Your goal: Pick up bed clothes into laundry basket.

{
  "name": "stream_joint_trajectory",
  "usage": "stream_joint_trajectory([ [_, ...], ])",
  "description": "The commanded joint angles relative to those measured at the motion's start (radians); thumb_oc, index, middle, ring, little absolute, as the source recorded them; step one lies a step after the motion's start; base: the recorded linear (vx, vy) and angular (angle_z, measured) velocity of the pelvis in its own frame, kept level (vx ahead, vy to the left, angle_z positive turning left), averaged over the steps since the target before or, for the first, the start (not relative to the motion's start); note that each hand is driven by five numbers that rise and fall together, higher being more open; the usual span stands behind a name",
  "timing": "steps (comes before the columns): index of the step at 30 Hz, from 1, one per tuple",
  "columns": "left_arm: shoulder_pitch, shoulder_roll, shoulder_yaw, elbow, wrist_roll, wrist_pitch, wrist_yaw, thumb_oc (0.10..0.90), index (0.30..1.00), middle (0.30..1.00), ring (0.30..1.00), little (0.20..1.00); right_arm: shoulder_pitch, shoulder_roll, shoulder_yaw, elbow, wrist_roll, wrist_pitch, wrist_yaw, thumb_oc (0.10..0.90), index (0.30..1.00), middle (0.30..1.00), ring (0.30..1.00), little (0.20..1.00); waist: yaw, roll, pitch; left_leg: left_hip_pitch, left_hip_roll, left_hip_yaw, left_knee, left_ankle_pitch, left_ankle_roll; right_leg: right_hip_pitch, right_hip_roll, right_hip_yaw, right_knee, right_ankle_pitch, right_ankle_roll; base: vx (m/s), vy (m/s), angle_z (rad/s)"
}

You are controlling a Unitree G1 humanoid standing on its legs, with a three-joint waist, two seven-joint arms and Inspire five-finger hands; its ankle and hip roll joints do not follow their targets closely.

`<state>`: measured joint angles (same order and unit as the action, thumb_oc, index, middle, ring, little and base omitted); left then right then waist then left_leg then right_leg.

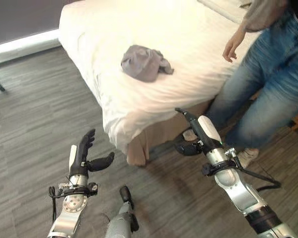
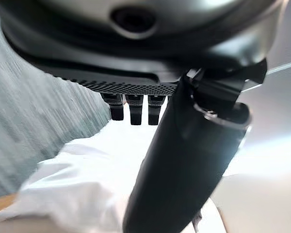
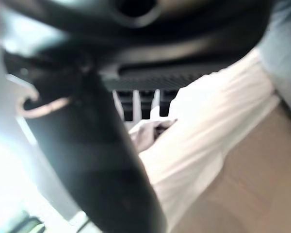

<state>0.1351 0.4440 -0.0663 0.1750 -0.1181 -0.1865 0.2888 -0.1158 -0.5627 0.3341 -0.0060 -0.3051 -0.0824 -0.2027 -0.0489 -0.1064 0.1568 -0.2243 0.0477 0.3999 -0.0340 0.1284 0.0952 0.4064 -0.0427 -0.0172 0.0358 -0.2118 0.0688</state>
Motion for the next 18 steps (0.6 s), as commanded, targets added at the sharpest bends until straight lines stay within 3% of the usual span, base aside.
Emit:
stream_joint_trajectory([
  [1,-0.098,0.063,0.057,-0.177,0.011,-0.084,0.013,0.800,0.900,0.900,0.900,0.900,-0.152,0.035,-0.102,-0.121,-0.015,-0.062,-0.060,0.800,0.900,0.900,0.900,0.900,0.025,-0.020,-0.033,0.129,0.118,-0.042,-0.041,0.047,-0.175,-0.161,-0.086,-0.026,-0.019,0.152,0.043,0.22,0.123,-0.74],
  [4,-0.132,0.094,0.049,-0.172,0.004,-0.084,0.021,0.800,0.900,0.900,0.900,0.900,-0.197,0.036,-0.094,-0.126,-0.043,-0.060,-0.068,0.800,0.900,0.900,0.900,0.900,0.011,-0.054,-0.029,0.196,0.084,-0.040,-0.052,-0.001,-0.140,-0.244,-0.083,-0.004,0.204,0.243,0.097,0.23,0.143,-0.27],
  [5,-0.139,0.099,0.047,-0.171,-0.004,-0.086,0.024,0.800,0.900,0.900,0.900,0.900,-0.218,0.033,-0.097,-0.130,-0.051,-0.057,-0.075,0.800,0.900,0.900,0.900,0.900,0.008,-0.052,-0.025,0.203,0.088,-0.044,-0.053,-0.005,-0.133,-0.276,-0.066,0.011,0.261,0.277,0.106,0.11,0.082,0.24],
  [8,-0.161,0.110,0.048,-0.157,-0.006,-0.083,0.030,0.800,0.900,0.900,0.900,0.900,-0.290,0.034,-0.101,-0.124,-0.073,-0.048,-0.105,0.800,0.900,0.900,0.900,0.900,0.002,-0.052,-0.016,0.237,0.087,-0.043,-0.053,-0.042,-0.127,-0.355,-0.082,-0.016,0.308,0.279,0.107,0.19,0.079,0.36],
  [14,-0.174,0.104,0.045,-0.141,-0.050,-0.083,0.007,0.800,0.900,0.900,0.900,0.900,-0.384,-0.002,-0.109,-0.114,-0.068,-0.036,-0.115,0.800,0.900,0.900,0.900,0.900,-0.017,-0.059,-0.019,0.266,0.083,-0.089,-0.053,-0.091,-0.146,-0.406,-0.111,-0.060,0.065,0.235,0.075,0.17,-0.047,0.38],
  [16,-0.180,0.113,0.048,-0.130,-0.065,-0.073,-0.004,0.800,0.900,0.900,0.900,0.900,-0.427,0.008,-0.086,-0.074,-0.041,-0.025,-0.113,0.800,0.900,0.900,0.900,0.900,-0.002,-0.076,-0.023,0.271,0.088,-0.089,-0.053,-0.097,-0.156,-0.384,-0.137,-0.094,-0.020,0.266,0.092,0.09,-0.090,0.62],
  [18,-0.190,0.109,0.045,-0.122,-0.064,-0.073,0.004,0.800,0.900,0.900,0.900,0.900,-0.458,0.007,-0.058,-0.028,-0.033,-0.020,-0.117,0.800,0.900,0.900,0.900,0.900,0.011,-0.097,-0.027,0.281,0.079,-0.092,-0.053,-0.103,-0.157,-0.360,-0.141,-0.079,-0.044,0.302,0.095,0.06,-0.092,0.29],
])
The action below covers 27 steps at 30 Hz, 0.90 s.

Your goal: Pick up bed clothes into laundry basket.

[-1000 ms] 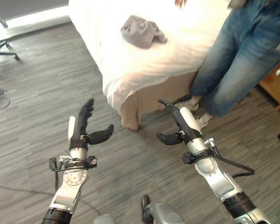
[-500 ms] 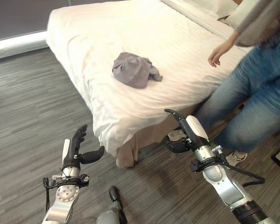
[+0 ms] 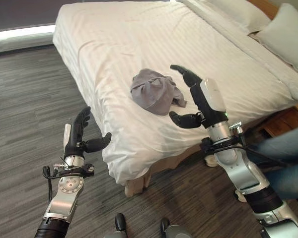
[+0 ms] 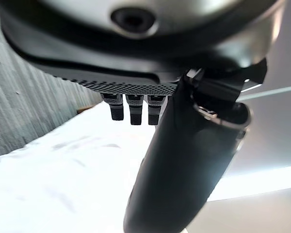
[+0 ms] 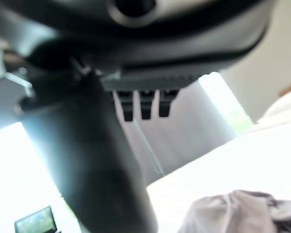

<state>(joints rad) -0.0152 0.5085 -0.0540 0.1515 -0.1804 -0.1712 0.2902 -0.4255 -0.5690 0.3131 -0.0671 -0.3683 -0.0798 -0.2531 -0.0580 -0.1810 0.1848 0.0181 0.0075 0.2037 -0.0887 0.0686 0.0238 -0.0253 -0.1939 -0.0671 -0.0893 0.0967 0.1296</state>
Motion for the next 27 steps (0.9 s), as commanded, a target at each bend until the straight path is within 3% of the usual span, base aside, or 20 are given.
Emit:
stream_joint_trajectory([
  [1,-0.040,0.032,0.034,-0.086,-0.010,-0.093,0.009,0.800,0.900,0.900,0.900,0.900,-0.185,0.013,-0.009,0.073,0.044,-0.016,-0.060,0.800,0.900,0.900,0.900,0.900,0.037,-0.027,-0.064,0.047,0.122,0.107,0.001,-0.051,-0.087,0.090,0.005,-0.043,0.068,0.001,0.039,0.08,-0.084,-0.03],
  [12,-0.066,0.095,0.088,-0.019,-0.082,-0.152,0.027,0.800,0.900,0.900,0.900,0.900,-0.448,0.000,0.177,0.490,0.081,0.020,-0.040,0.800,0.900,0.900,0.900,0.900,0.123,-0.045,-0.058,0.021,0.118,0.068,0.001,-0.038,-0.105,0.131,0.012,-0.085,0.022,-0.011,0.035,0.06,-0.056,0.08],
  [21,-0.048,0.140,0.123,0.007,-0.102,-0.167,-0.002,0.800,0.900,0.900,0.900,0.900,-0.546,-0.080,0.208,0.594,0.081,0.040,-0.022,0.800,0.900,0.900,0.900,0.900,0.149,-0.057,-0.030,-0.047,0.124,0.053,0.001,-0.020,-0.120,0.099,0.013,-0.111,0.010,-0.021,0.035,0.03,-0.046,0.17],
  [27,-0.055,0.177,0.138,0.016,-0.109,-0.177,-0.006,0.800,0.900,0.900,0.900,0.900,-0.615,-0.137,0.219,0.626,0.105,0.045,-0.025,0.800,0.900,0.900,0.900,0.900,0.162,-0.045,-0.003,-0.089,0.122,0.037,0.001,-0.007,-0.127,0.073,0.020,-0.119,0.010,-0.030,0.031,0.01,-0.045,0.11],
])
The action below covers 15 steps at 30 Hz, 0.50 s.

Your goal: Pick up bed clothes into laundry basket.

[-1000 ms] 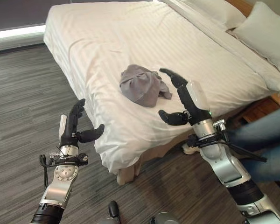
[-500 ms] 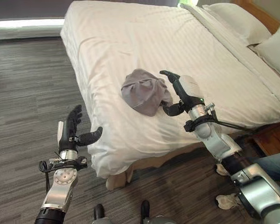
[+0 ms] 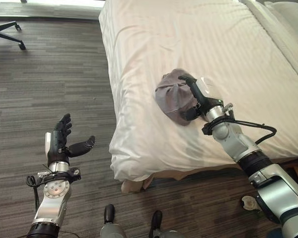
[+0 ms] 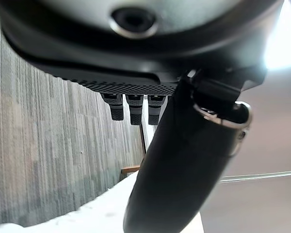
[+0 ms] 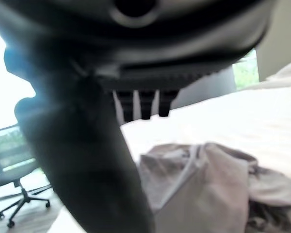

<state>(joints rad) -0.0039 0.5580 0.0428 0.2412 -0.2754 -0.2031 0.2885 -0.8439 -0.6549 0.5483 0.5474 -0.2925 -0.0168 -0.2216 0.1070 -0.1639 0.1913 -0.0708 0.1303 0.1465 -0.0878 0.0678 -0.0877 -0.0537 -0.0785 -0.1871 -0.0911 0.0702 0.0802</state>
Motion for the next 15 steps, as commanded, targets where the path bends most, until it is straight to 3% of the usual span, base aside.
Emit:
stream_joint_trajectory([
  [1,-0.070,0.134,0.043,-0.067,-0.017,-0.148,-0.003,0.800,0.900,0.900,0.900,0.900,-0.214,-0.057,-0.021,0.024,0.044,-0.018,-0.062,0.800,0.900,0.900,0.900,0.900,-0.002,-0.055,-0.003,-0.011,-0.001,0.090,0.000,-0.004,-0.016,0.095,-0.094,0.000,0.011,-0.009,0.079,0.01,-0.026,0.08],
  [15,-0.068,0.207,0.090,-0.087,-0.076,-0.179,-0.049,0.800,0.900,0.900,0.900,0.900,-0.362,-0.096,0.062,0.089,0.051,-0.030,-0.054,0.800,0.900,0.900,0.900,0.900,0.028,0.009,0.074,-0.096,-0.003,0.070,0.000,0.031,-0.022,0.010,-0.081,-0.006,0.032,-0.024,0.063,-0.02,-0.019,0.04],
])
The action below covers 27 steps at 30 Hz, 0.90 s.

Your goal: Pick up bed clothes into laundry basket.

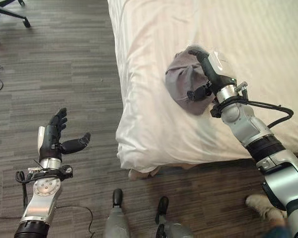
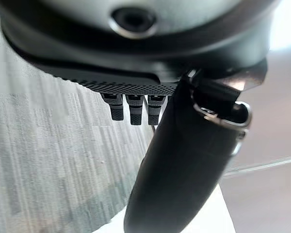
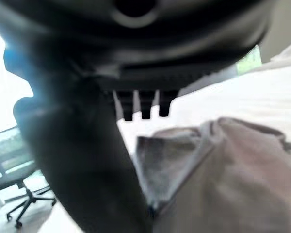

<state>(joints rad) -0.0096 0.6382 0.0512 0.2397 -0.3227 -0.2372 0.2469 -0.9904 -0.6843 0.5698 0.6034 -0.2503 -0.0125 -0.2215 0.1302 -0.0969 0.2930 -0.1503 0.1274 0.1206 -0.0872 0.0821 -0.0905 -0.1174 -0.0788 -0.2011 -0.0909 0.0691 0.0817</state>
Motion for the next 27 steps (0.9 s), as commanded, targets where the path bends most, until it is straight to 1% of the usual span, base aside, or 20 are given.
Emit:
stream_joint_trajectory([
  [1,-0.062,0.127,0.081,-0.085,-0.028,-0.145,-0.008,0.800,0.900,0.900,0.900,0.900,-0.216,-0.066,0.041,0.034,0.009,-0.035,-0.054,0.800,0.900,0.900,0.900,0.900,0.005,-0.058,-0.028,-0.018,0.000,0.096,0.000,0.016,-0.019,0.072,-0.081,0.008,0.032,-0.023,0.062,-0.04,-0.029,0.10],
  [3,-0.072,0.135,0.086,-0.065,-0.041,-0.155,-0.006,0.800,0.900,0.900,0.900,0.900,-0.239,-0.063,0.062,0.071,0.004,-0.038,-0.056,0.800,0.900,0.900,0.900,0.900,0.013,-0.043,-0.014,-0.040,0.000,0.094,0.000,0.027,-0.023,0.050,-0.081,0.009,0.038,-0.025,0.059,-0.03,-0.029,0.08],
  [6,-0.089,0.145,0.086,-0.028,-0.046,-0.148,-0.004,0.800,0.900,0.900,0.900,0.900,-0.223,-0.020,0.072,0.090,0.010,-0.038,-0.048,0.800,0.900,0.900,0.900,0.900,0.014,-0.028,-0.005,-0.060,0.002,0.091,0.000,0.038,-0.026,0.034,-0.078,0.004,0.044,-0.028,0.054,-0.02,-0.021,0.13],
  [7,-0.094,0.145,0.085,-0.019,-0.048,-0.148,-0.004,0.800,0.900,0.900,0.900,0.900,-0.218,-0.009,0.076,0.097,0.012,-0.038,-0.042,0.450,0.375,0.375,0.375,0.375,0.014,-0.024,-0.003,-0.063,0.001,0.090,0.000,0.039,-0.027,0.032,-0.078,0.003,0.045,-0.029,0.053,-0.01,-0.017,0.10],
  [8,-0.099,0.150,0.086,-0.011,-0.049,-0.147,-0.006,0.800,0.900,0.900,0.900,0.900,-0.214,-0.004,0.084,0.101,0.013,-0.037,-0.032,0.400,0.300,0.300,0.300,0.300,0.014,-0.022,-0.003,-0.066,0.001,0.089,0.000,0.039,-0.027,0.032,-0.078,-0.001,0.046,-0.030,0.053,-0.01,-0.008,0.06],
  [10,-0.115,0.159,0.085,0.000,-0.047,-0.147,-0.009,0.800,0.900,0.900,0.900,0.900,-0.205,-0.002,0.099,0.094,0.019,-0.037,-0.012,0.400,0.300,0.300,0.300,0.300,0.009,-0.020,-0.004,-0.066,-0.001,0.086,0.000,0.039,-0.026,0.035,-0.079,-0.003,0.045,-0.031,0.055,0.00,-0.011,0.06],
  [12,-0.116,0.130,0.068,0.012,-0.034,-0.148,0.001,0.800,0.900,0.900,0.900,0.900,-0.194,-0.004,0.098,0.090,0.019,-0.030,-0.005,0.400,0.300,0.300,0.300,0.300,0.002,-0.025,-0.009,-0.059,-0.002,0.086,0.000,0.036,-0.025,0.043,-0.079,-0.003,0.042,-0.032,0.055,0.00,-0.003,0.06],
  [13,-0.118,0.129,0.067,0.013,-0.033,-0.149,0.002,0.800,0.900,0.900,0.900,0.900,-0.193,-0.005,0.098,0.089,0.020,-0.030,-0.005,0.400,0.300,0.300,0.300,0.300,0.003,-0.024,-0.008,-0.058,-0.003,0.086,0.000,0.035,-0.025,0.045,-0.079,-0.003,0.042,-0.032,0.055,0.00,0.008,0.06],
  [15,-0.125,0.118,0.063,0.028,-0.026,-0.144,0.008,0.800,0.900,0.900,0.900,0.900,-0.193,-0.028,0.092,0.073,0.025,-0.029,0.002,0.400,0.300,0.300,0.300,0.300,-0.011,-0.034,-0.025,-0.041,-0.004,0.089,0.000,0.027,-0.022,0.061,-0.080,0.004,0.038,-0.031,0.057,0.00,0.020,0.05],
  [17,-0.119,0.118,0.065,0.026,-0.021,-0.141,0.009,0.800,0.900,0.900,0.900,0.900,-0.190,-0.036,0.088,0.066,0.026,-0.029,0.005,0.400,0.300,0.300,0.300,0.300,-0.013,-0.039,-0.031,-0.029,-0.005,0.092,0.000,0.022,-0.020,0.073,-0.080,0.006,0.037,-0.032,0.058,0.02,0.027,0.03],
  [20,-0.073,0.120,0.091,0.018,-0.026,-0.131,0.003,0.800,0.900,0.900,0.900,0.900,-0.189,-0.074,0.057,0.044,0.048,-0.029,0.004,0.400,0.300,0.300,0.300,0.300,-0.025,-0.060,-0.065,0.024,-0.007,0.099,0.000,0.004,-0.015,0.114,-0.084,0.019,0.038,-0.031,0.061,0.05,0.035,-0.05],
  [21,-0.072,0.120,0.091,0.018,-0.026,-0.131,0.003,0.800,0.900,0.900,0.900,0.900,-0.189,-0.074,0.056,0.044,0.048,-0.029,0.004,0.400,0.300,0.300,0.300,0.300,-0.025,-0.061,-0.065,0.026,-0.007,0.099,0.000,0.004,-0.015,0.115,-0.084,0.019,0.038,-0.031,0.061,0.05,0.032,-0.10],
  [22,-0.049,0.121,0.103,0.012,-0.031,-0.129,-0.005,0.800,0.900,0.900,0.900,0.900,-0.195,-0.106,0.035,0.028,0.065,-0.034,0.001,0.400,0.300,0.300,0.300,0.300,-0.035,-0.075,-0.084,0.048,-0.007,0.104,0.000,-0.003,-0.013,0.137,-0.086,0.022,0.038,-0.028,0.064,0.02,0.032,-0.06],
  [23,-0.041,0.121,0.108,0.008,-0.031,-0.128,-0.006,0.800,0.900,0.900,0.900,0.900,-0.199,-0.126,0.025,0.019,0.071,-0.035,-0.003,0.400,0.300,0.300,0.300,0.300,-0.040,-0.081,-0.092,0.056,-0.006,0.107,0.000,-0.007,-0.012,0.144,-0.088,0.022,0.039,-0.026,0.065,0.02,0.033,-0.03],
  [24,-0.039,0.121,0.109,0.006,-0.031,-0.127,-0.006,0.800,0.900,0.900,0.900,0.900,-0.198,-0.126,0.024,0.017,0.072,-0.034,-0.002,0.400,0.300,0.300,0.300,0.300,-0.039,-0.082,-0.090,0.059,-0.007,0.108,0.000,-0.007,-0.012,0.147,-0.088,0.023,0.038,-0.026,0.066,0.01,0.054,-0.09],
  [25,-0.012,0.124,0.135,-0.004,-0.037,-0.127,-0.006,0.800,0.900,0.900,0.900,0.900,-0.215,-0.197,0.010,-0.022,0.080,-0.043,-0.015,0.400,0.300,0.300,0.300,0.300,-0.058,-0.100,-0.124,0.088,-0.006,0.114,0.000,-0.018,-0.011,0.165,-0.094,0.030,0.038,-0.014,0.072,0.02,0.041,-0.17],
  [26,-0.010,0.124,0.136,-0.007,-0.037,-0.126,-0.007,0.800,0.900,0.900,0.900,0.900,-0.213,-0.198,0.009,-0.025,0.080,-0.042,-0.014,0.400,0.300,0.300,0.300,0.300,-0.057,-0.100,-0.123,0.090,-0.006,0.114,0.000,-0.019,-0.011,0.168,-0.094,0.031,0.036,-0.013,0.072,0.01,0.050,-0.18],
  [27,-0.007,0.123,0.145,-0.010,-0.038,-0.127,-0.006,0.800,0.900,0.900,0.900,0.900,-0.208,-0.214,0.002,-0.036,0.078,-0.044,-0.019,0.400,0.300,0.300,0.300,0.300,-0.063,-0.104,-0.134,0.098,-0.005,0.116,0.000,-0.022,-0.011,0.172,-0.097,0.033,0.037,-0.008,0.075,0.00,0.012,-0.18],
])
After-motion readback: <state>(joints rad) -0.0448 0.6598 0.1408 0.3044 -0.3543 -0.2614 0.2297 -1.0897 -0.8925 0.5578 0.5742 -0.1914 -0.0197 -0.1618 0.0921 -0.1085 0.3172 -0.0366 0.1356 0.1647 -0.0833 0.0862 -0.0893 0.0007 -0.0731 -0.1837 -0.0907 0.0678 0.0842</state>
